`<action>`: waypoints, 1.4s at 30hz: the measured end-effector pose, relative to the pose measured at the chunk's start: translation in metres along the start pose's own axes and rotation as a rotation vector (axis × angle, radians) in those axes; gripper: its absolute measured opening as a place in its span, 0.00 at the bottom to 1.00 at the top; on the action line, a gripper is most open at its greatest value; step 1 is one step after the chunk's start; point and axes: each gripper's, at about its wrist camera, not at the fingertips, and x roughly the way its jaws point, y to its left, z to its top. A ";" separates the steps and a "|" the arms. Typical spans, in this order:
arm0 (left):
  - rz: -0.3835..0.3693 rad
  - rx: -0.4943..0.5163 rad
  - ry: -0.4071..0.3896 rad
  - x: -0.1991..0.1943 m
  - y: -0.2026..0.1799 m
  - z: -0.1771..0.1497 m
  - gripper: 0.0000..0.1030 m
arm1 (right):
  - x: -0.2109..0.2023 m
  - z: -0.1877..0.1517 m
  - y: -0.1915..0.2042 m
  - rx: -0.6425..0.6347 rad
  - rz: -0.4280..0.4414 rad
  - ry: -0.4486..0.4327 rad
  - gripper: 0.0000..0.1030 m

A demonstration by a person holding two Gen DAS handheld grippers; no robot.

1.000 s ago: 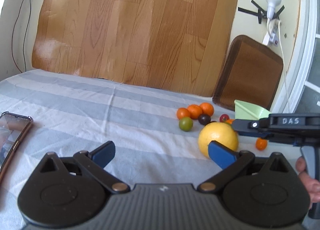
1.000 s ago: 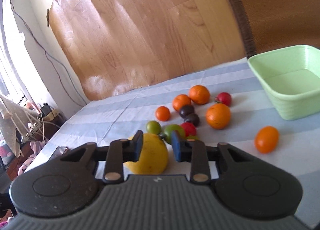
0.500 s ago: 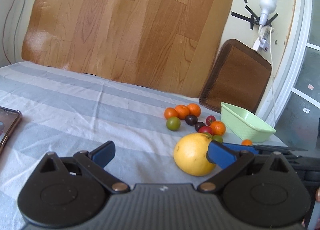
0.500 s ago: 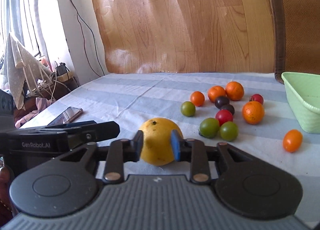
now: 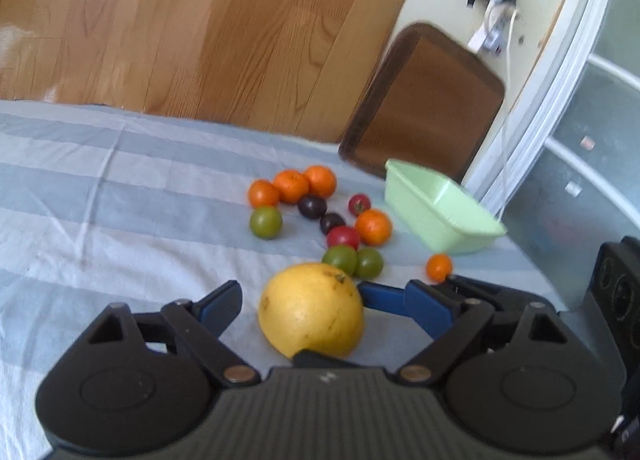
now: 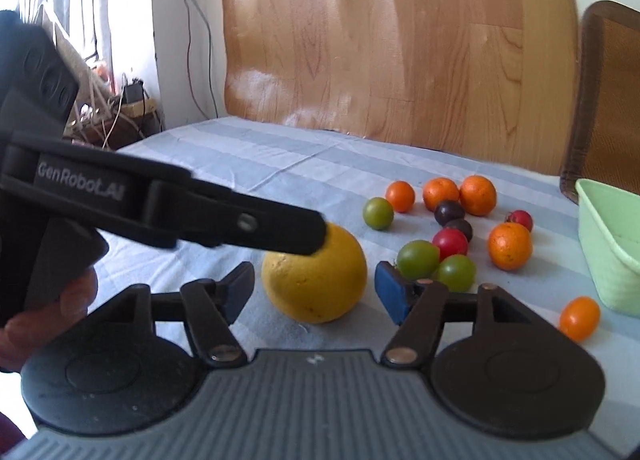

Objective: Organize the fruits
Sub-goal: 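Carry the grapefruit with both grippers into the green bowl and open them, then grasp a green cherry tomato with the left gripper while the right gripper grasps a tangerine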

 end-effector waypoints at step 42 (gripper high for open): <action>-0.126 0.174 -0.024 0.144 -0.188 0.076 0.68 | -0.071 -0.035 -0.193 0.147 -0.474 -0.292 0.65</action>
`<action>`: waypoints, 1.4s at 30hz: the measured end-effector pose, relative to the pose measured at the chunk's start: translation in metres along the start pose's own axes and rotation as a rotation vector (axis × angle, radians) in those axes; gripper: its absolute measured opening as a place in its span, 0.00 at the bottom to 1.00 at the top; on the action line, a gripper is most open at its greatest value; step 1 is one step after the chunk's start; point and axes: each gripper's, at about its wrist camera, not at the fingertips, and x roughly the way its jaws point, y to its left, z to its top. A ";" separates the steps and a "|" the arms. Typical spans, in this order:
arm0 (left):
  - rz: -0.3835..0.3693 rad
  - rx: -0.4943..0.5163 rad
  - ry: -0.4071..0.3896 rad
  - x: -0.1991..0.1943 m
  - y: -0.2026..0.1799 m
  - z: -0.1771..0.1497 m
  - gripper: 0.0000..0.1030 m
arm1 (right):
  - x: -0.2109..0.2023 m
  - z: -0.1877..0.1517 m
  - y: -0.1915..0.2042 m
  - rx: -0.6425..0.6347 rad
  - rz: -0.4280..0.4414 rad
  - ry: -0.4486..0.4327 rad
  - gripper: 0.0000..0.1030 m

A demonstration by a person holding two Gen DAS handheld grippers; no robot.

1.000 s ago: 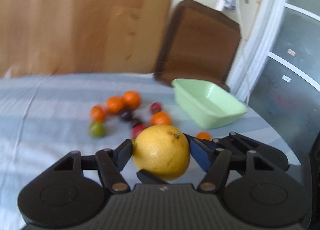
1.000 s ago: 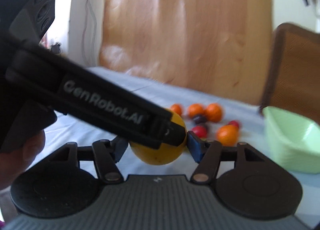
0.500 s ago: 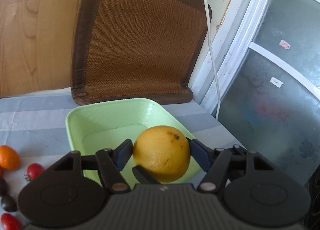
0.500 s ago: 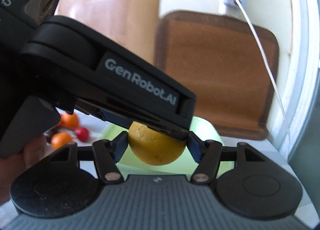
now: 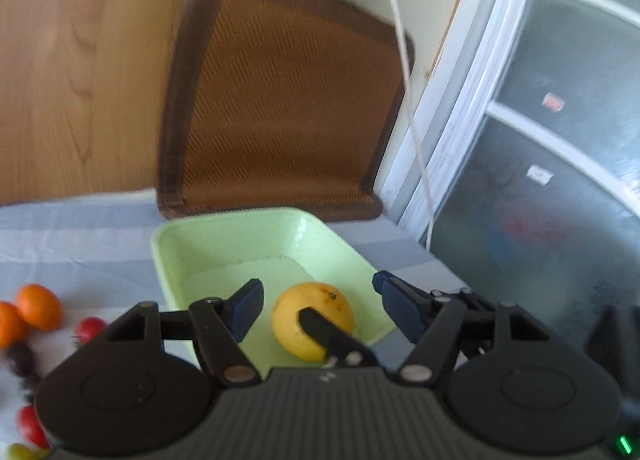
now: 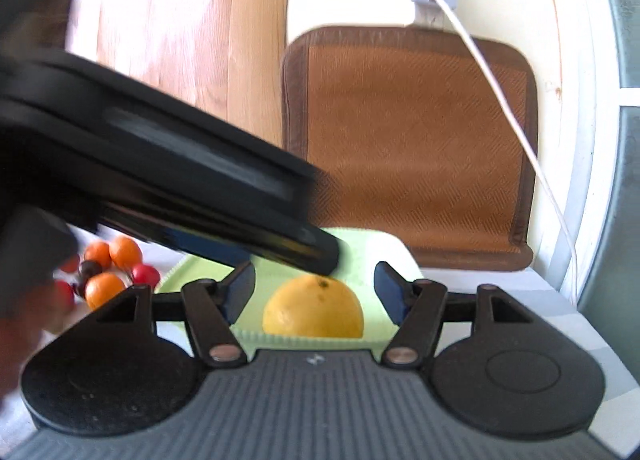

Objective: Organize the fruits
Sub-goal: 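Grasp a green cherry tomato with the left gripper while the right gripper grasps a tangerine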

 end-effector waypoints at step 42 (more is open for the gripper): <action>0.144 -0.032 0.092 -0.111 0.132 -0.087 0.40 | 0.008 -0.001 0.138 -0.245 0.325 0.247 0.39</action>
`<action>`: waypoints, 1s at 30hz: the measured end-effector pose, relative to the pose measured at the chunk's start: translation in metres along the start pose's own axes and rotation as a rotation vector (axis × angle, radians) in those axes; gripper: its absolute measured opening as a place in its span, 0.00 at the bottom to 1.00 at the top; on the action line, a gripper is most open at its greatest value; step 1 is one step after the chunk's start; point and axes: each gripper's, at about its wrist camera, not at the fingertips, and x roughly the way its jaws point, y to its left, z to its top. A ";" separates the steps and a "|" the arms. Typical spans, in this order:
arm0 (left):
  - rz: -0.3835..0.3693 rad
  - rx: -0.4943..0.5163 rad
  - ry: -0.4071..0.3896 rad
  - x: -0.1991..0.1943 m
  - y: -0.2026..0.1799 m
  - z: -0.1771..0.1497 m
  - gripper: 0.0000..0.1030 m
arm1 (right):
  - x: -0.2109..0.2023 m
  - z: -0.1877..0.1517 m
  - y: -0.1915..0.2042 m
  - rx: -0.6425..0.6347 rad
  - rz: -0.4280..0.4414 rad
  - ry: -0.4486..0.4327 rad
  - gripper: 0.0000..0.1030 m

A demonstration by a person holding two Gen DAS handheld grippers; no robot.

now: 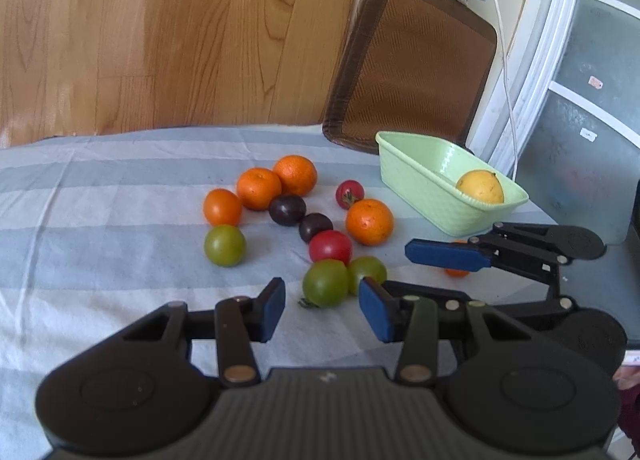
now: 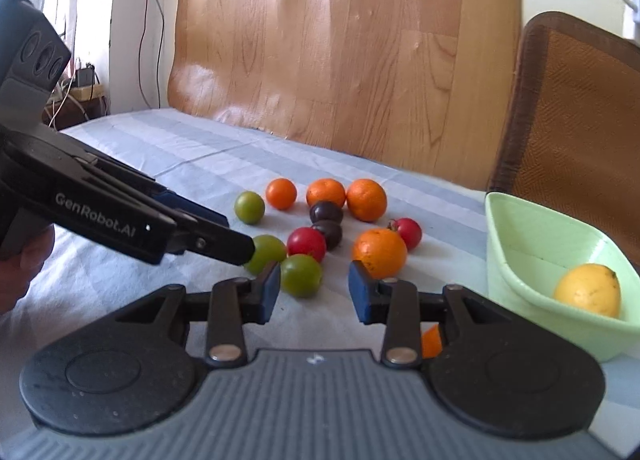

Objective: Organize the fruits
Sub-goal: 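Grasp a green cherry tomato with the left gripper while the right gripper grasps a tangerine, then drop the green tomato into the bowl with the left gripper while the right drops the tangerine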

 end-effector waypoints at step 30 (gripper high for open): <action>-0.177 0.028 0.009 -0.003 -0.066 0.011 0.27 | -0.069 -0.026 -0.059 0.163 -0.202 -0.100 0.30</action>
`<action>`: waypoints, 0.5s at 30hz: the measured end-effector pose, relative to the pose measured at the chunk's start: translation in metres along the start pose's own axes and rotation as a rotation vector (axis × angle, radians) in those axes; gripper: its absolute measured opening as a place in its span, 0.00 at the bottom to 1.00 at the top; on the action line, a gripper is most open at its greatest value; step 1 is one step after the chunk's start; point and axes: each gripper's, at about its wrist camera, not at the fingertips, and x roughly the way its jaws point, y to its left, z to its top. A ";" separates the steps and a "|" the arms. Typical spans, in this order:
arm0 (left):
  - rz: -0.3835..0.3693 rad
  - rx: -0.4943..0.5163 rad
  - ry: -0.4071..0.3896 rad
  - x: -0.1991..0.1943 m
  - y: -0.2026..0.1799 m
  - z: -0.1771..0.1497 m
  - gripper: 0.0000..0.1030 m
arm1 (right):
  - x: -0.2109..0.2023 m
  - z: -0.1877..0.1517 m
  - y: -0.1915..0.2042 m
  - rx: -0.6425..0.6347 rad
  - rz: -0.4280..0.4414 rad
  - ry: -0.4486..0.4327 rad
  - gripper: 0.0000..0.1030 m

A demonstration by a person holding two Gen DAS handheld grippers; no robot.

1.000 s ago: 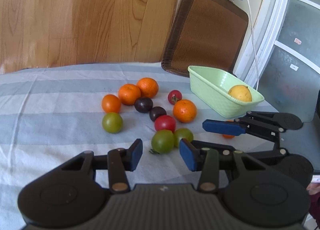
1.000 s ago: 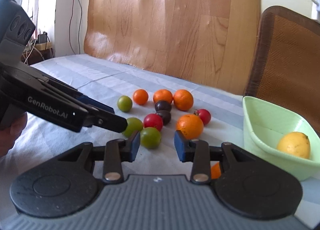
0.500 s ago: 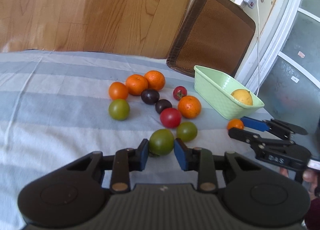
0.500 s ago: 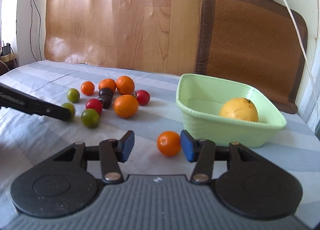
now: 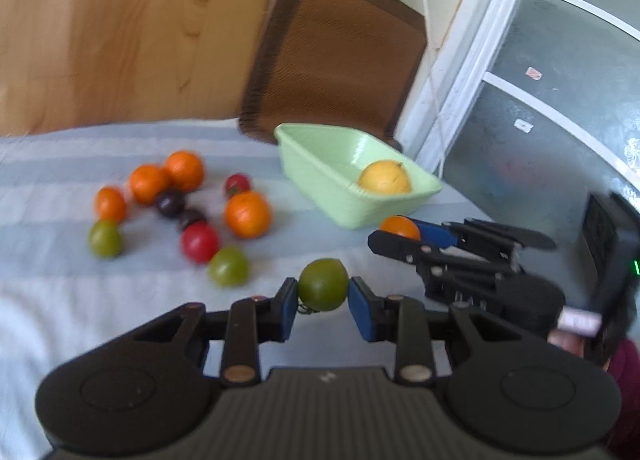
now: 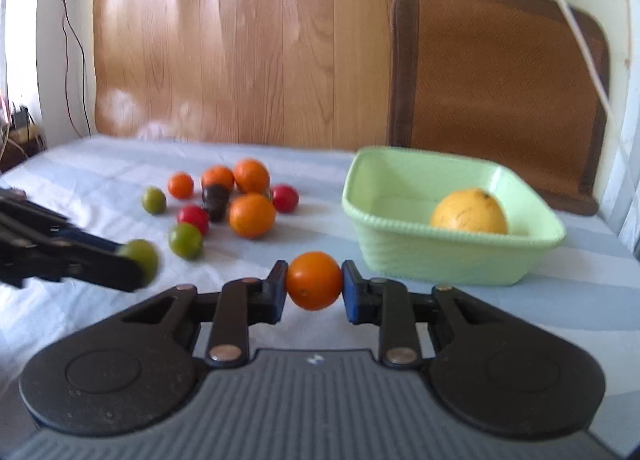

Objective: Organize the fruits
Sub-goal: 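Drop the green tomato into the bowl with the left gripper while the right drops the tangerine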

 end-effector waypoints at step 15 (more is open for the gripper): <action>0.005 -0.006 0.074 0.126 -0.022 0.099 0.28 | 0.040 0.026 -0.038 0.089 -0.129 -0.068 0.31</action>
